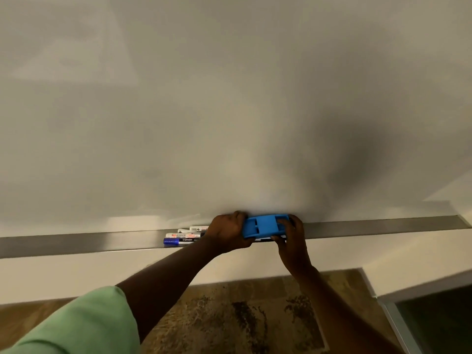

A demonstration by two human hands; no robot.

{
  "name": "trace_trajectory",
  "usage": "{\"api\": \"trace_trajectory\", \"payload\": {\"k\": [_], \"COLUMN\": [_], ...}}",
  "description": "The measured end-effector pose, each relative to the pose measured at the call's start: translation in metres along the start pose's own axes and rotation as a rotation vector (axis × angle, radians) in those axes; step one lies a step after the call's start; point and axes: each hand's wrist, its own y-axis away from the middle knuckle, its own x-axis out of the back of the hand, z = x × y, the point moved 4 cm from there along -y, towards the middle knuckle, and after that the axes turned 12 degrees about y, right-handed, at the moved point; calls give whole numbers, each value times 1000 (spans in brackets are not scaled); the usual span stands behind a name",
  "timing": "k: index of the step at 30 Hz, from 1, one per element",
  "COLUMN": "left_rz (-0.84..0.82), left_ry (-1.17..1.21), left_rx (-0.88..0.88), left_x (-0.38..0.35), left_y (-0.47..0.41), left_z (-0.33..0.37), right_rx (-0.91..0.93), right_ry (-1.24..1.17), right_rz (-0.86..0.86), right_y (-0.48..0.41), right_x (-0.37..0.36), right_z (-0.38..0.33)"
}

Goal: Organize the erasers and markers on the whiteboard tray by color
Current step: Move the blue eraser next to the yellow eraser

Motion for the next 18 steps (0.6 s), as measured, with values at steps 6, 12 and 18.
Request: {"api": "trace_trajectory", "payload": {"k": [6,12,18], "left_rz": [36,36,70], "left_ry": [-66,-155,-235], "left_rx": [-70,-53,-18], "left_x": [55,126,200], "left_y": [38,90,151], "left_z": [-19,-48,-89], "right_rx": [62,134,209], "right_ry": [-28,-104,-217], "right_rz": [45,62,47], "right_y": [3,3,2], "right_x": [-8,-23,-48], "right_z": [-54,-137,-228]}}
